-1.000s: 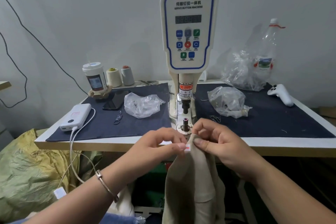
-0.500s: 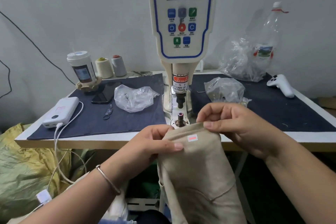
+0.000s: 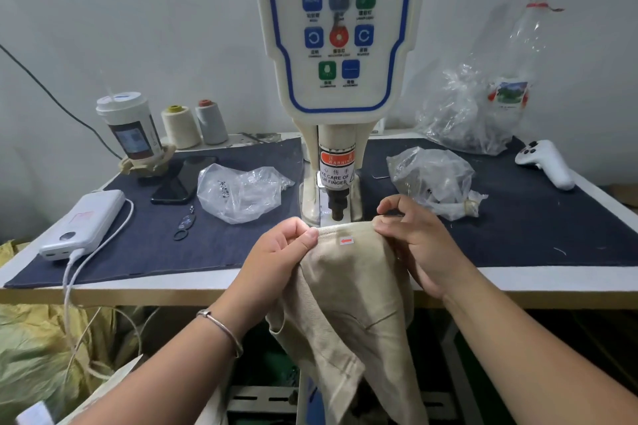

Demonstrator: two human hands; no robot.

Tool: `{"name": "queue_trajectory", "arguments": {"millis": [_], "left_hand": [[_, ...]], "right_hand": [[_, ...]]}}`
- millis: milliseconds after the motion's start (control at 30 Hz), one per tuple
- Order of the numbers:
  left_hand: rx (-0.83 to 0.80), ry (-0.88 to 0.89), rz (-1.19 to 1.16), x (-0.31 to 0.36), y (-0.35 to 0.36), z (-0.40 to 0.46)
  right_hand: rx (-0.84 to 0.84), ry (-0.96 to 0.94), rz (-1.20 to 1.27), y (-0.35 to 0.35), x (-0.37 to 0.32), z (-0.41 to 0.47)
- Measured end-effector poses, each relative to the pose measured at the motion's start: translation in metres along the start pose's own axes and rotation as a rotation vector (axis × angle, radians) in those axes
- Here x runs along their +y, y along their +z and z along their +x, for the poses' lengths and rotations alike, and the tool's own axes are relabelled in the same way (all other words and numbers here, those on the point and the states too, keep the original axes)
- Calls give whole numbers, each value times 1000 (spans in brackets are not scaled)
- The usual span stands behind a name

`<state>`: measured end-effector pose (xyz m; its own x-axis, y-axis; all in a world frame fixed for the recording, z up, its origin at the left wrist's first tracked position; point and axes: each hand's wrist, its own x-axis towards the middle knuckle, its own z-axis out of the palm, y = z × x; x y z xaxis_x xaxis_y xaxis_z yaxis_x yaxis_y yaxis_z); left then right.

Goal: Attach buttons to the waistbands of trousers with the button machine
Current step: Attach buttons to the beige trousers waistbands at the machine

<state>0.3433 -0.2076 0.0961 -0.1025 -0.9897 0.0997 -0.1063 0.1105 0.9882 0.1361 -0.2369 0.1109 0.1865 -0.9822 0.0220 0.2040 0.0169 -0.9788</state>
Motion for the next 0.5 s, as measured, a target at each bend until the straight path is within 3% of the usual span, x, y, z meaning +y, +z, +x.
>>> {"name": "queue_trajectory", "arguments": {"millis": [167,500], "left_hand": [[34,-28,-34,-10,-6,10],[-46,-3,-163,-24,-11,12]], "right_hand": [[-94,20,52,-3,13,10],[-238,52,274,-14,27,14]]}}
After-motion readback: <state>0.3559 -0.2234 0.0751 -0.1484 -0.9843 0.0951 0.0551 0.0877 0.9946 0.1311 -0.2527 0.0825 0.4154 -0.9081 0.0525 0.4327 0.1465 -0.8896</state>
